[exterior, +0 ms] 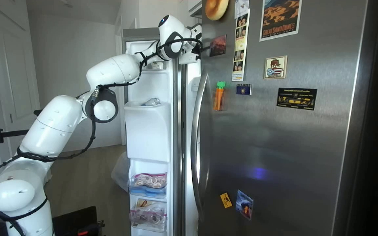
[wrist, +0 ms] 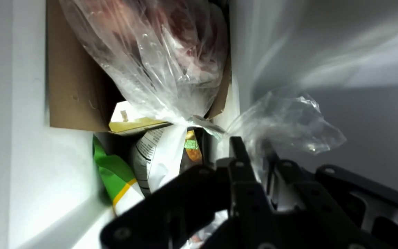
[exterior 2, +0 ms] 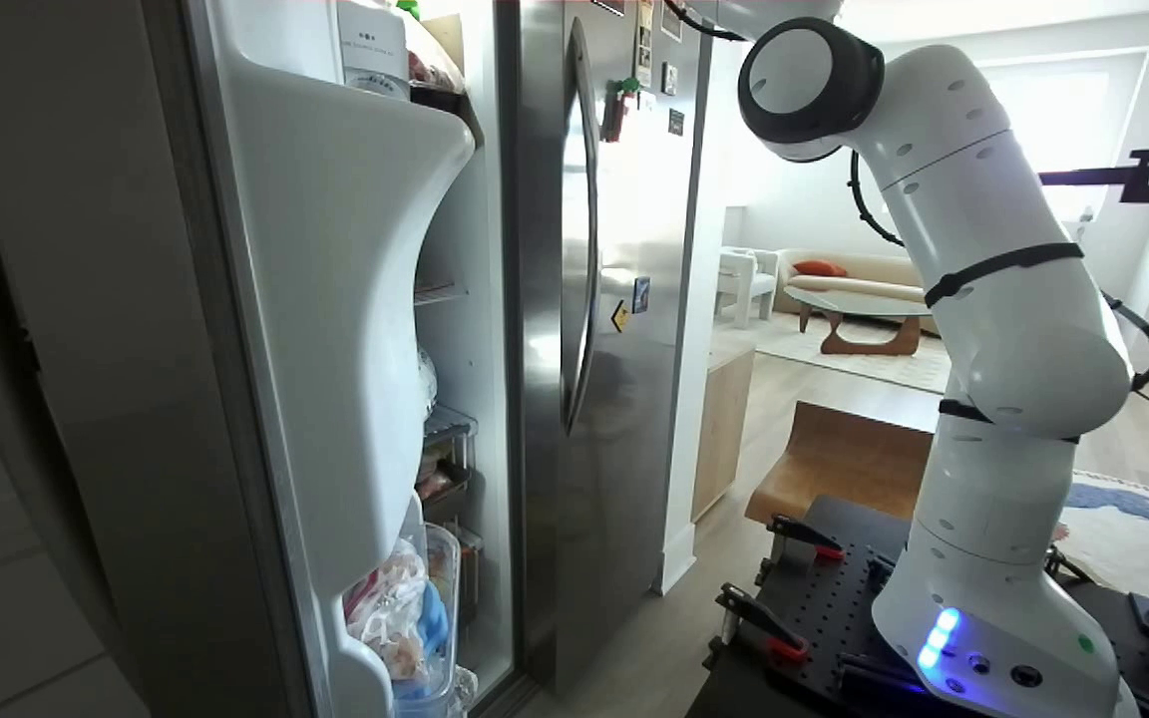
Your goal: Remove the packet of meat from the fridge and put it on the surface to the right of the fridge
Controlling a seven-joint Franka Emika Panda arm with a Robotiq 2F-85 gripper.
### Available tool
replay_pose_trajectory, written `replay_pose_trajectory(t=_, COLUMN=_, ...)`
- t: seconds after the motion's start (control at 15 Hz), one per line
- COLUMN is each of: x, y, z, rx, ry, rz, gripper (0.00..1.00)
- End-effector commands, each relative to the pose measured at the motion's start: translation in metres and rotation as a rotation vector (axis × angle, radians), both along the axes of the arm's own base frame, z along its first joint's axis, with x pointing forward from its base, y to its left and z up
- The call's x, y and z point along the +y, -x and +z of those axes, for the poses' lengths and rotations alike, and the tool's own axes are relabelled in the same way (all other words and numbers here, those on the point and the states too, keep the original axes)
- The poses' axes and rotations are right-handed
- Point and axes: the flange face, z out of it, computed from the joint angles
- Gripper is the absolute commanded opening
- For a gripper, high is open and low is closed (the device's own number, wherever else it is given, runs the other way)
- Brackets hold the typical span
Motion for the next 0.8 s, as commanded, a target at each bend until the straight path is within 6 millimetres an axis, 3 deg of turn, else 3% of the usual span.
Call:
replay_pose_trajectory(t=0.0, x=0.000, y=-0.002, z=-0.001, rx=-0.012, ry=0.007, rz=0.001, gripper=0.00)
replay_pose_trajectory(t=0.27, x=-0.001, y=0.001, z=0.003, rx=-0.013, ry=0.004, rz=-0.007, gripper=0.00)
replay_pose_trajectory(t=0.73, x=-0.006, y=0.026, z=0.033, rx=-0.044, ry=-0.005, rz=-0.043, gripper=0.00)
